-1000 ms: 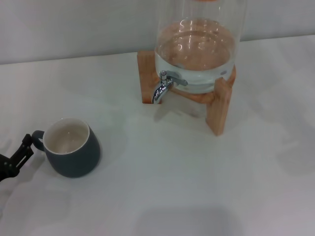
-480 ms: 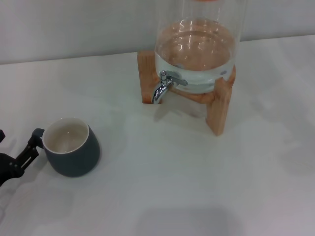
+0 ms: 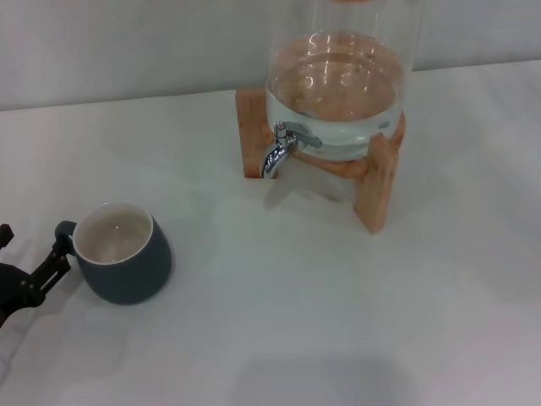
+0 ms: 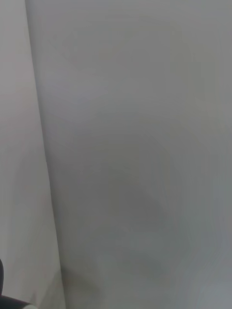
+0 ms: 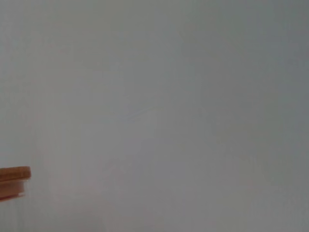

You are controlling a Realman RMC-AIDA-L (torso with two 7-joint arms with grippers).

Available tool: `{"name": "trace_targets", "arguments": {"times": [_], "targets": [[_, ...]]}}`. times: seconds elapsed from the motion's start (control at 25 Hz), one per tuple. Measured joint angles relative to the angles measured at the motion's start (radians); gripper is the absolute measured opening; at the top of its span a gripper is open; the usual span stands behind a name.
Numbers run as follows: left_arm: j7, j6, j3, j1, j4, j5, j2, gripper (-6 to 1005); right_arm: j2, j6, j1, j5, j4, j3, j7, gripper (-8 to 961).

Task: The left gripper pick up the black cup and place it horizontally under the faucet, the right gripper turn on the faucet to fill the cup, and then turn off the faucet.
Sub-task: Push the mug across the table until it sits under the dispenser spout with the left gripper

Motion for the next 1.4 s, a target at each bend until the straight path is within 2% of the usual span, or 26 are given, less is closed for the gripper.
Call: {"name": "trace_targets", "arguments": {"times": [1.4], "targets": [[-0.009,0.09,0.0,-0.061,-0.001,0.025,0.001,770,0.003,0.0,-0.005,0.009,0.0,0.01,0.0,707]]}}
